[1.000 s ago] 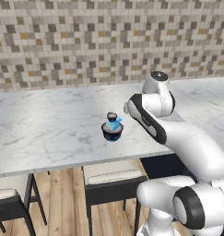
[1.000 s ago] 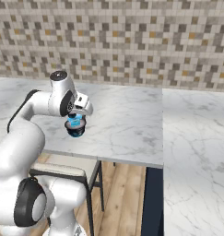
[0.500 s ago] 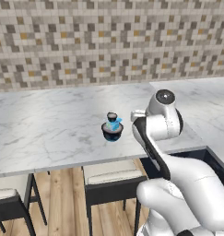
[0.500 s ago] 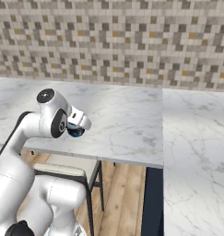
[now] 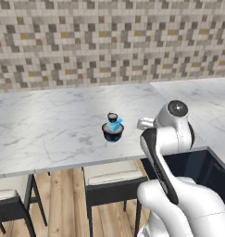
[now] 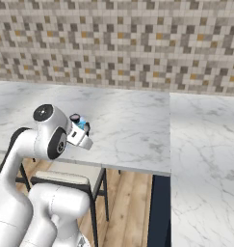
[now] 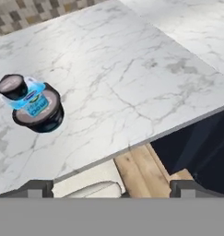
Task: Stack the yogurt containers by placing the smaller containers on top of the larger containers.
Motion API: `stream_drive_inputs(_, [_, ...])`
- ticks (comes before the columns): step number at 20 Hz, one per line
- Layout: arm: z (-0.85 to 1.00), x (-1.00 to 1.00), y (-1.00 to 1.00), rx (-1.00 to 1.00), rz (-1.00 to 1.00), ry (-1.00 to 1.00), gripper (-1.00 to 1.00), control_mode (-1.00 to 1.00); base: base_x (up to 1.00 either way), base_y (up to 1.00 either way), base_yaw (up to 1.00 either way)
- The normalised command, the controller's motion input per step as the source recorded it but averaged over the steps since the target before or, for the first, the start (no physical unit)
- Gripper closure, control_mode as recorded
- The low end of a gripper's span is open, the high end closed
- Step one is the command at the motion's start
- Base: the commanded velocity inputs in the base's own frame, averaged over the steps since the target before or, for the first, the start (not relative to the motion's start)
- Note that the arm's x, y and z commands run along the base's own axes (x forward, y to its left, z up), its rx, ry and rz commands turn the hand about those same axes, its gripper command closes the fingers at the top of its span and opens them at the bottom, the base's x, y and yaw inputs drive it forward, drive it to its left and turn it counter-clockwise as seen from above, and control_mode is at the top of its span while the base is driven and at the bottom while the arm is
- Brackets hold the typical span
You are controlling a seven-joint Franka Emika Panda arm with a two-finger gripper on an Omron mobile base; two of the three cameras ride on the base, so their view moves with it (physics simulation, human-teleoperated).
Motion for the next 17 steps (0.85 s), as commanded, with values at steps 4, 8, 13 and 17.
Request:
stream_drive_inputs(4, [-0.01,-0.43,-0.01,0.05,-0.01,0.0,-1.0,-1.0,0.0,0.0,0.0])
stream_drive_inputs(8, [-0.02,-0.42,0.0,0.0,-0.01,0.0,-1.0,-1.0,0.0,0.0,0.0])
stream_drive_inputs(13, [0.0,-0.38,0.0,0.0,-0.02,0.08,-1.0,-1.0,0.0,0.0,0.0])
stream_drive_inputs(17, [-0.02,-0.42,0.0,0.0,-0.02,0.06,-1.0,-1.0,0.0,0.0,0.0])
